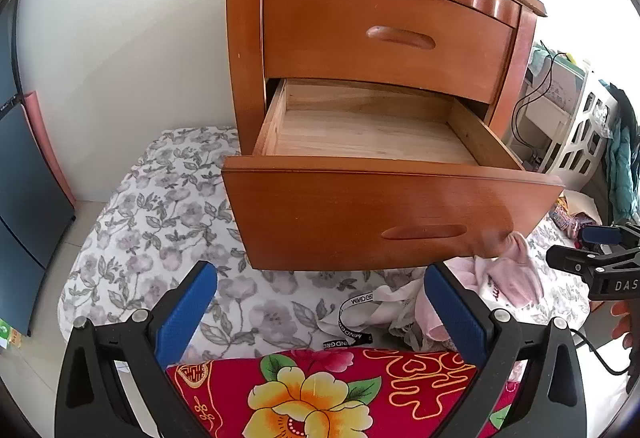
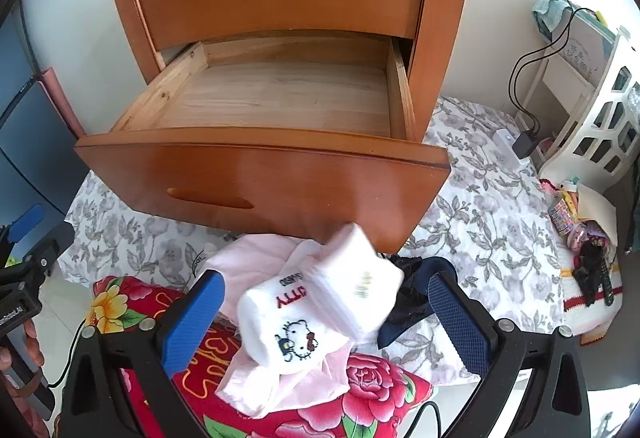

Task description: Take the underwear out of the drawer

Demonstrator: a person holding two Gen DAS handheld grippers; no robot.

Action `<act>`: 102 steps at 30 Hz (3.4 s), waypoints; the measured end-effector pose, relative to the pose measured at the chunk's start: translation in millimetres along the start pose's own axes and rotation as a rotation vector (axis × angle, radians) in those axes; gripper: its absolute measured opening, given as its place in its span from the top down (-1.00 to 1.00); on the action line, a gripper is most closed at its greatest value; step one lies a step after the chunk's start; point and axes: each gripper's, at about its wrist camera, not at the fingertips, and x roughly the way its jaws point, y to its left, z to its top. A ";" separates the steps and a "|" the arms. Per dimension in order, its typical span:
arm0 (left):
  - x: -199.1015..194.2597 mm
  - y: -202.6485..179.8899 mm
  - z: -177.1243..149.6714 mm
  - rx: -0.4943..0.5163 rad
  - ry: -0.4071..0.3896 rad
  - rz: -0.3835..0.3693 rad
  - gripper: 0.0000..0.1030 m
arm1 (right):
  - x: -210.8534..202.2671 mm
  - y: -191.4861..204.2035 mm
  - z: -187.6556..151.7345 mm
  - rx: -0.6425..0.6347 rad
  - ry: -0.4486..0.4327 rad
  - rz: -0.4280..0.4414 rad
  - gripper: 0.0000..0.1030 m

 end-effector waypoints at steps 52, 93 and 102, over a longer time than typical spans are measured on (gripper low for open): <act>-47.4 -26.8 -56.0 0.060 0.016 0.139 -1.00 | -62.0 19.4 -93.9 0.055 -0.188 -0.008 -1.00; -64.8 -29.1 -57.2 0.040 -0.059 0.167 -1.00 | -77.7 28.2 -98.9 0.063 -0.250 -0.035 -1.00; -65.3 -27.7 -56.9 0.034 -0.061 0.178 -1.00 | -78.8 31.4 -99.2 0.058 -0.249 -0.042 -1.00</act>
